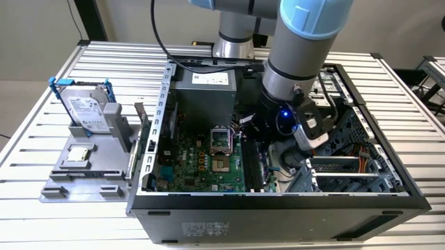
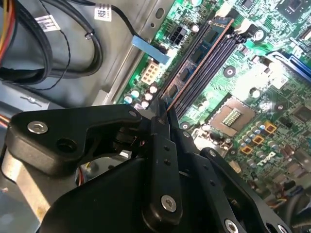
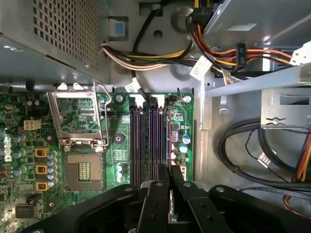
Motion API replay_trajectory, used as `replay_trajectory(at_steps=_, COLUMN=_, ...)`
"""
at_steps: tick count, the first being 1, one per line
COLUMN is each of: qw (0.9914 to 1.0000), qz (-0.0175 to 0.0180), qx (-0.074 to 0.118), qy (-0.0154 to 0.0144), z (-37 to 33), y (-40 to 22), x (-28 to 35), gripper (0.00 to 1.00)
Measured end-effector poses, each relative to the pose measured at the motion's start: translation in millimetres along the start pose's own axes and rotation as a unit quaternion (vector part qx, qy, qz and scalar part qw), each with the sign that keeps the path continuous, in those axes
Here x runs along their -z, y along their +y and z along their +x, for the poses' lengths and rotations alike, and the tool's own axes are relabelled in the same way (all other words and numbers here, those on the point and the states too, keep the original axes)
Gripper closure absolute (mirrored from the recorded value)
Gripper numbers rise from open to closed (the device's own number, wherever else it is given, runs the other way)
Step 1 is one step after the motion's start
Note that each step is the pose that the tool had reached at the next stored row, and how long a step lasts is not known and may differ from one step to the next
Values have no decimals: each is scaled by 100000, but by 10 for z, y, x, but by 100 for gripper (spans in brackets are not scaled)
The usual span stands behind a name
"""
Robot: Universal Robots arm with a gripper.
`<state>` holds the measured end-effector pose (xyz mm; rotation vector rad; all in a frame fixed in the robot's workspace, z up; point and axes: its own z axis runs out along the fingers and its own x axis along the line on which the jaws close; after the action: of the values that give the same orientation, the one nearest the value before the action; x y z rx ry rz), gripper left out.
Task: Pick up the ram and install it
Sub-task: 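Insert the ram into the slot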
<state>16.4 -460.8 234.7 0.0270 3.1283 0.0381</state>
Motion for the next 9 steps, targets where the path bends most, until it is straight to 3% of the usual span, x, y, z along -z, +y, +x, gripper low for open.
replay_trajectory(at_steps=5, qw=99997, qz=11, qx=755, qy=19, z=8, y=-2, x=-86, gripper=100)
replay_trajectory(at_steps=9, qw=99994, qz=10, qx=1060, qy=23, z=22, y=-3, x=-113, gripper=100)
